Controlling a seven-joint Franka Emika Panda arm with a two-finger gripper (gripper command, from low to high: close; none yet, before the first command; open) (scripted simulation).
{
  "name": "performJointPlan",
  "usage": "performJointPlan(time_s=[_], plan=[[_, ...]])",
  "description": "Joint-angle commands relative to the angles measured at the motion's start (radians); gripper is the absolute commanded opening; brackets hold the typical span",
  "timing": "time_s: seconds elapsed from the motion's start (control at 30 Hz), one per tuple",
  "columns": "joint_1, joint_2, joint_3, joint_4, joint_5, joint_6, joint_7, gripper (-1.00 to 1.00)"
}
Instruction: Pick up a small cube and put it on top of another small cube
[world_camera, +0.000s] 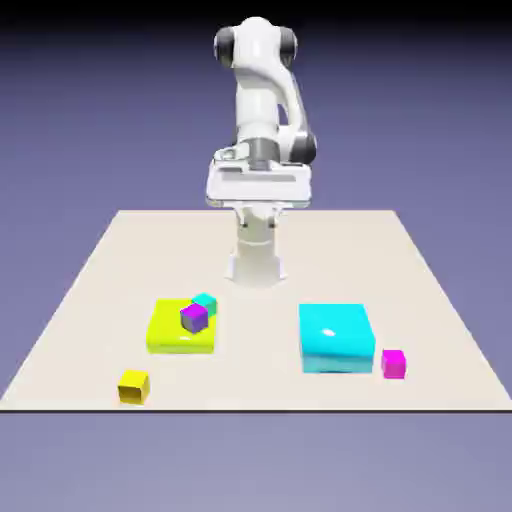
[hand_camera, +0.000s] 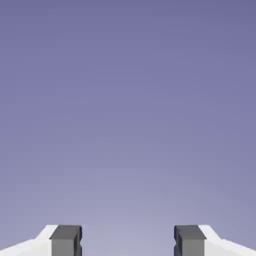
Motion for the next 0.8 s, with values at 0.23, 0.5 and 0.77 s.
performJointPlan(time_s=[0.23,0.5,0.77], plan=[[0.150,0.290,0.041,0.183,-0.079,-0.161,-0.187,0.00],[0.299,0.580,0.081,0.366,-0.158,-0.322,-0.374,0.00],[0.449,0.870,0.122,0.549,-0.237,-0.484,-0.560,0.00]])
